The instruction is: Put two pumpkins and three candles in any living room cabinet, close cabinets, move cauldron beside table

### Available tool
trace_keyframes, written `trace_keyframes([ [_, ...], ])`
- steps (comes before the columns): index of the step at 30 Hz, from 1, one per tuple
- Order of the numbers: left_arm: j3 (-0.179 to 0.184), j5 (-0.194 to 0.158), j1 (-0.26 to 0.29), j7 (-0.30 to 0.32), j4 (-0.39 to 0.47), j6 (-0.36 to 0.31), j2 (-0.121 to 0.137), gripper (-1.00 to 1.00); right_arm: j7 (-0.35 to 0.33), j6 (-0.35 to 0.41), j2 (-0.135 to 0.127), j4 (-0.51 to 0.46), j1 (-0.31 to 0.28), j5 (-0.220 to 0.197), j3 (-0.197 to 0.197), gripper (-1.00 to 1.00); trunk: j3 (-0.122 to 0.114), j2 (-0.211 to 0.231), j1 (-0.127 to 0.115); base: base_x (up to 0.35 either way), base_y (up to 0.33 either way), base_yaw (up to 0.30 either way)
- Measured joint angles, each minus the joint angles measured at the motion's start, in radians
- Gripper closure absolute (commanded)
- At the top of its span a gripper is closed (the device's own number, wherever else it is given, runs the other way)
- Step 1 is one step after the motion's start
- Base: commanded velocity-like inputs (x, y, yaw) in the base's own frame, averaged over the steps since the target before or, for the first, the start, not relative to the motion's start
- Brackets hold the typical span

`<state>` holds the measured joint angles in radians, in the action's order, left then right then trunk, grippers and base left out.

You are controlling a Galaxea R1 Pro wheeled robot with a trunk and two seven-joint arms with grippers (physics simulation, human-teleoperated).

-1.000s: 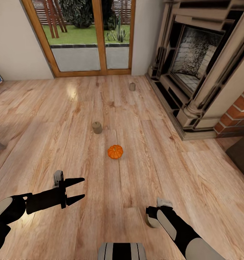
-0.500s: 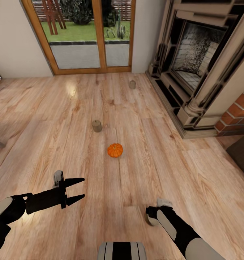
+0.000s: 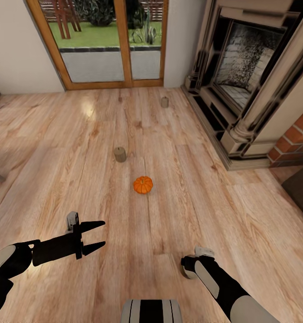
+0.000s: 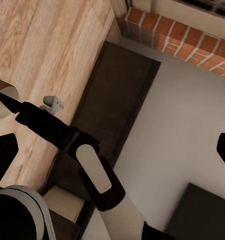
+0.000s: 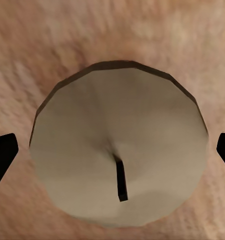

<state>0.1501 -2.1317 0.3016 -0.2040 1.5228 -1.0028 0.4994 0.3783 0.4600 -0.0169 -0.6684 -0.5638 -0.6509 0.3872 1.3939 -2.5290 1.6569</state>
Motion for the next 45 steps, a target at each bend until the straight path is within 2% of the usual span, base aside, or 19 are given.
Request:
trace_keyframes([
  [3,0.000,0.000,0.000,0.000,0.000,0.000,0.000,-1.00,0.000,0.000,0.000,0.000,0.000,0.000,0.000,-1.00,0.012,-0.001,0.001,0.000,0.000,0.000],
  [15,0.000,-0.001,0.000,0.000,0.000,0.000,0.000,-1.00,0.000,0.000,0.000,0.000,0.000,0.000,0.000,-1.00,0.012,-0.001,0.001,0.000,0.000,0.000],
  [19,0.000,0.000,0.000,0.000,0.000,0.000,0.000,-1.00,0.000,0.000,0.000,0.000,0.000,0.000,0.000,-1.00,0.027,-0.002,0.003,0.000,0.000,0.000],
  [33,0.000,0.001,0.000,0.000,0.000,0.000,0.000,-1.00,0.000,0.000,0.000,0.000,0.000,0.000,0.000,-1.00,0.027,-0.002,0.003,0.000,0.000,0.000],
  [36,0.000,0.002,0.000,0.000,0.000,0.000,0.000,-1.00,-0.001,0.000,0.000,0.000,0.000,0.003,0.000,-1.00,0.039,-0.002,0.004,0.000,0.000,0.000],
  [39,0.000,0.001,0.000,0.000,0.000,0.000,0.000,-1.00,-0.001,0.000,0.000,0.000,0.000,0.003,0.000,-1.00,0.039,-0.002,0.004,0.000,0.000,0.000],
  [40,0.001,0.001,0.000,0.000,0.000,0.000,0.000,-1.00,-0.001,0.000,0.000,0.000,0.000,0.003,0.000,1.00,0.039,-0.002,0.004,0.000,0.000,0.000],
  [45,0.001,0.001,0.000,0.000,0.000,0.000,0.000,-1.00,-0.001,0.000,0.000,0.000,0.000,0.003,0.000,1.00,0.039,-0.002,0.004,0.000,0.000,0.000],
])
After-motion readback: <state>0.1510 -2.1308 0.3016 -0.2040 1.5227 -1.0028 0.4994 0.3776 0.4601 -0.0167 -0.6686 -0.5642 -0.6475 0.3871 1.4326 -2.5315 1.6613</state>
